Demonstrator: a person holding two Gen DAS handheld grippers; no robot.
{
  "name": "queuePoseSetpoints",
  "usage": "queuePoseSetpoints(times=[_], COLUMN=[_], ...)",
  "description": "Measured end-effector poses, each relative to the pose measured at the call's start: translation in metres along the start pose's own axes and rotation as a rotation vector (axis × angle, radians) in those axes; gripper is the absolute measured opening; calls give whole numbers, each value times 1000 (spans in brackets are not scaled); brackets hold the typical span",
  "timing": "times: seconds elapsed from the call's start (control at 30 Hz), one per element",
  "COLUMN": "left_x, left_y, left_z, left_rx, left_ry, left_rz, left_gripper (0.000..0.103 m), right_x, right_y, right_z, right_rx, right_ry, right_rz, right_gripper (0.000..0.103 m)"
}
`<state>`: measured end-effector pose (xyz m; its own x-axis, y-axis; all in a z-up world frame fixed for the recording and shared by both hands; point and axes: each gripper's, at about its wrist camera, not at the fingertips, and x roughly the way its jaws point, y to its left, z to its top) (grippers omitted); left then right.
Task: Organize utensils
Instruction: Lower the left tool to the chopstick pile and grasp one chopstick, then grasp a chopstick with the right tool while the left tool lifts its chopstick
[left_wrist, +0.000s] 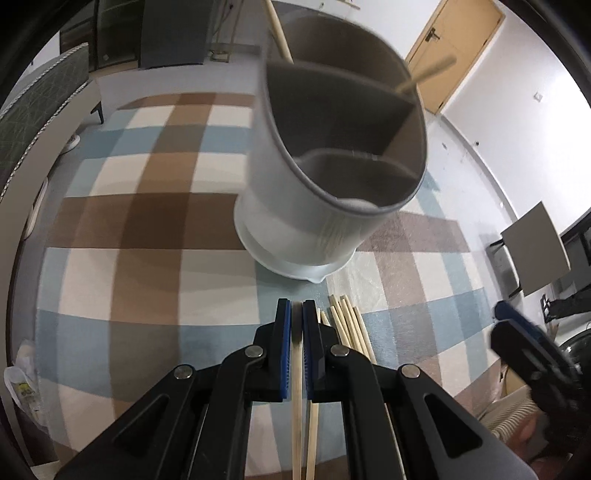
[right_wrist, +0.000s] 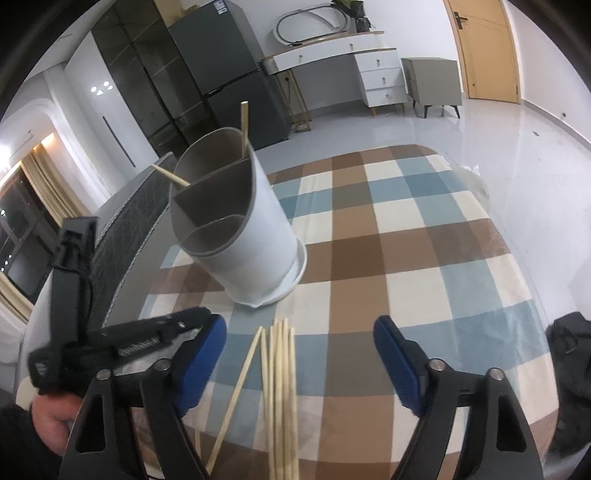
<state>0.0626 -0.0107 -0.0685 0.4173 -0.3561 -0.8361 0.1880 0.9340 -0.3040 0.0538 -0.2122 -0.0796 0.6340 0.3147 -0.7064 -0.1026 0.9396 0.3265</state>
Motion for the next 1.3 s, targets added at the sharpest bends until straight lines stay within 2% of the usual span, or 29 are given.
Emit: queuePoseSetpoints(times=[0.03, 0.17, 0.3, 0.37, 0.47, 0.57, 0.73, 0.93, 1.03, 1.13, 1.3], left_x=[3, -32, -50, -60, -50, -50, -56, -57, -57, -57, -58], left_y=[-8, 2, 8, 8, 23, 32, 42, 55, 54, 57, 68], left_z=[1, -1, 7, 7, 19, 20, 20, 26, 28, 29, 32], left_rx=[-1, 12, 30, 56, 65, 59, 40, -24, -27, -40, -82], left_ry=[-5, -44, -67, -69, -78, -87, -109, -106, -108, -106, -101], left_rz=[-2, -10, -18, -16, -23, -30, -51, -115, -124, -125, -127], left_gripper=[2, 2, 2, 2, 2, 2, 2, 2, 2, 2, 2], right_x=[1, 5, 20, 27, 41, 65, 98, 115, 124, 128, 137], right_y=[2, 12, 25, 32, 43, 47, 57, 62, 68, 71, 78], right_z=[-1, -6, -11, -13, -13, -12, -16, -16, -16, -15, -14], right_rx=[-2, -2, 8, 5, 0, 26, 14, 4, -35, -44, -101], right_ry=[6, 46, 147, 184, 221, 280, 353, 380, 392, 395, 386], right_rz=[7, 56, 125, 143, 159, 159, 105, 35, -9, -60, -131], right_gripper=[78, 75, 58, 55, 52, 40, 34, 29, 28, 18, 16])
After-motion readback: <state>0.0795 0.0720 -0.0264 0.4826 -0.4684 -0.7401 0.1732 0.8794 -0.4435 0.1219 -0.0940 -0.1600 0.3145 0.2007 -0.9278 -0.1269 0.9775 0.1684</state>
